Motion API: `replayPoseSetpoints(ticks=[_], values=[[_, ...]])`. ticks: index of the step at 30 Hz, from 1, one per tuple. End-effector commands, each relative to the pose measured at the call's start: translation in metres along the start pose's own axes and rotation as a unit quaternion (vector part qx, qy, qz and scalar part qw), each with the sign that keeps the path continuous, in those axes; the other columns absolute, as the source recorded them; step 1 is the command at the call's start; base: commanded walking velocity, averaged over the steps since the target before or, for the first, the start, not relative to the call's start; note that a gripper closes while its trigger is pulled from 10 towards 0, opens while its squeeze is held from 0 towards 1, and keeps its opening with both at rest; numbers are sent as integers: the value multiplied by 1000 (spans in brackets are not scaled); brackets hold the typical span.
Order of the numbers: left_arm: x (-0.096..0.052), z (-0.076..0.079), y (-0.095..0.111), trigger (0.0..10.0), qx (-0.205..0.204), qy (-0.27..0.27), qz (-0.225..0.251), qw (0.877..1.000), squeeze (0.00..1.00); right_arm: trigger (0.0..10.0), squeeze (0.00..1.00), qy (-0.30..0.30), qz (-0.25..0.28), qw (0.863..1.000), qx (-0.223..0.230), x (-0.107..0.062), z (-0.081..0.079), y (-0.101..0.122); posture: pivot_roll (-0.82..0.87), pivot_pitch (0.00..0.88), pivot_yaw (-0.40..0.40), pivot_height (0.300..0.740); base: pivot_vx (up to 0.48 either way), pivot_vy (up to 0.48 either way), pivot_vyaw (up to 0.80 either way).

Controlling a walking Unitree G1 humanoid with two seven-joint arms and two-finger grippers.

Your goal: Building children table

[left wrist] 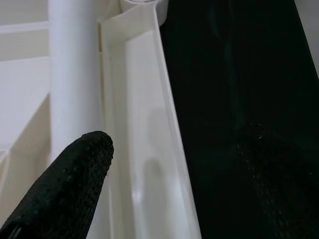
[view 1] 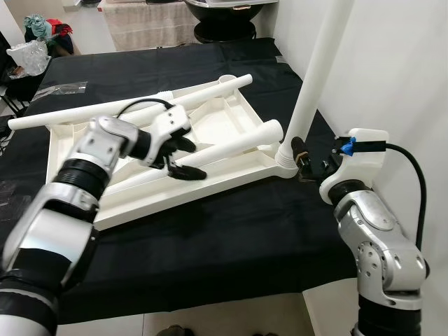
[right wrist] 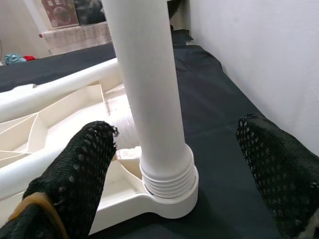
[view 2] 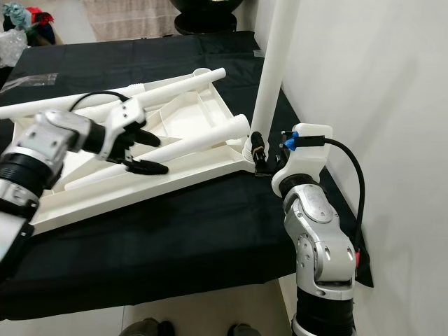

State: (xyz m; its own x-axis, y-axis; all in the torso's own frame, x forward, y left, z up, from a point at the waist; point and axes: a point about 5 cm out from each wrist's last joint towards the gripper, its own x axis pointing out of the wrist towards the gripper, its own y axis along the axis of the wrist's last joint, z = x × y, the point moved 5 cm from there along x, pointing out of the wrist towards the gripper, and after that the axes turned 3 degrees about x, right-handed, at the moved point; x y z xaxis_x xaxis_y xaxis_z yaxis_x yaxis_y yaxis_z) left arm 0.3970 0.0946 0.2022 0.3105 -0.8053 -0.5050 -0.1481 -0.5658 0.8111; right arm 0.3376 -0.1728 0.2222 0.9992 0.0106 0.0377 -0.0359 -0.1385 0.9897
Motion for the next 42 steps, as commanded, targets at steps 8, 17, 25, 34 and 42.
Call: replayPoseSetpoints(ticks=[8,17,25,34,42], values=[[11,9,-17,10000,-7,-15,-25,1000,0,10000,0,-5,-3,1000,6,-1,1,-1,27,169,42,740,0,0,0],[22,14,-30,0,-1,-11,-46,999,0,10000,0,-6,-2,1000,8,-2,0,0,28,176,51,740,0,0,0],[30,17,-30,10000,6,-18,-55,998,0,10000,0,-11,-1,1000,9,-2,1,0,27,181,63,740,0,0,0],[36,22,-35,10000,19,-32,-73,997,0,10000,0,-15,0,1000,12,-4,1,-1,30,191,71,740,0,0,0],[38,23,-43,0,39,-31,-100,994,0,10000,0,-18,2,1000,12,-4,3,1,31,193,73,740,0,0,0]])
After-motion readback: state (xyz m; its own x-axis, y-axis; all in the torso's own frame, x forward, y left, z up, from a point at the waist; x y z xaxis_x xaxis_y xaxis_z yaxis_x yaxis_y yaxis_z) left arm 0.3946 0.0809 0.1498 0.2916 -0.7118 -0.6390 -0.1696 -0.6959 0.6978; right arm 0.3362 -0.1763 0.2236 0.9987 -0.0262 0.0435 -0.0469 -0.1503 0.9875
